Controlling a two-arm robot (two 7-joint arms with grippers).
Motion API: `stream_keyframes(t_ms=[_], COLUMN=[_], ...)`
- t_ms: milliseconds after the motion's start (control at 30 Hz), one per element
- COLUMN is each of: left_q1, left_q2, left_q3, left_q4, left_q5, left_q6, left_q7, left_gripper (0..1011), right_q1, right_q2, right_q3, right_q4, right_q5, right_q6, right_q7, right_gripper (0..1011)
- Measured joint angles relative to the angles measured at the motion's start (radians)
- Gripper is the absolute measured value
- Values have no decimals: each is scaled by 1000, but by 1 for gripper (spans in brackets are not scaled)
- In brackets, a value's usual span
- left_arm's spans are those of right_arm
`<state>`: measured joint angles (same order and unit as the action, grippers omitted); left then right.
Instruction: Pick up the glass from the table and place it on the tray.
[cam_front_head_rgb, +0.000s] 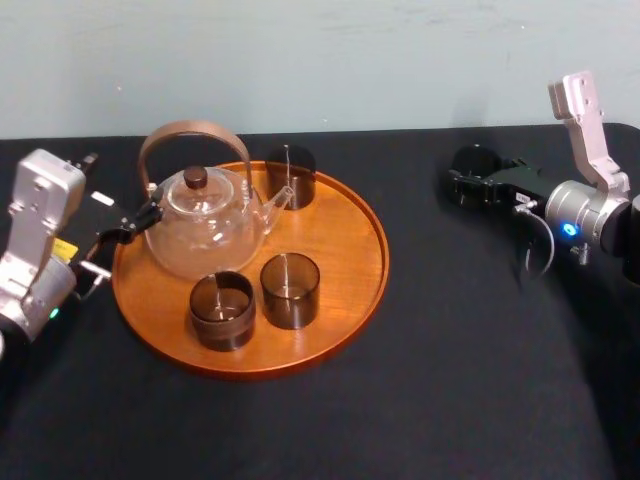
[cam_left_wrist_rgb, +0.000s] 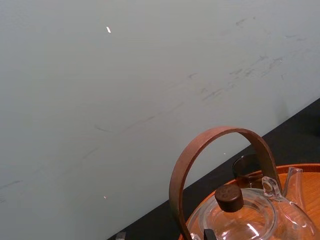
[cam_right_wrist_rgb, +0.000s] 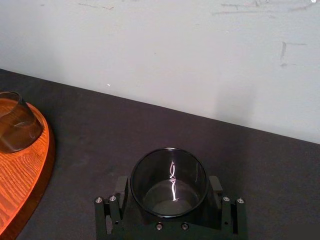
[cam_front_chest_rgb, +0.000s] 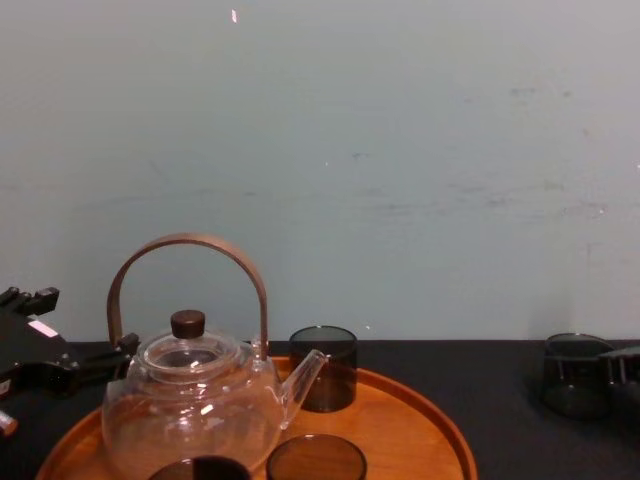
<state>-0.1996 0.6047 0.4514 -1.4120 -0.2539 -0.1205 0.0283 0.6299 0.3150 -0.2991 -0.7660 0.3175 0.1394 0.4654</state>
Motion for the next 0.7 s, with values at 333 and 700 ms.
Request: stream_keyframes(t_ms=[333,700], left_q1=[0,0], left_q2=[0,0], left_q3=[0,0], left_q4=[0,0], left_q5=[0,0], left_q6=[0,0], left_q7=[0,0], left_gripper=[1010,1010], right_q1=[-1,-2], right_q2=[1,2], right_q3=[0,0], right_q4=[-1,-2], right_q5=[0,1], right_q6=[0,0], right_q7=[0,-1], right_gripper=[929,905])
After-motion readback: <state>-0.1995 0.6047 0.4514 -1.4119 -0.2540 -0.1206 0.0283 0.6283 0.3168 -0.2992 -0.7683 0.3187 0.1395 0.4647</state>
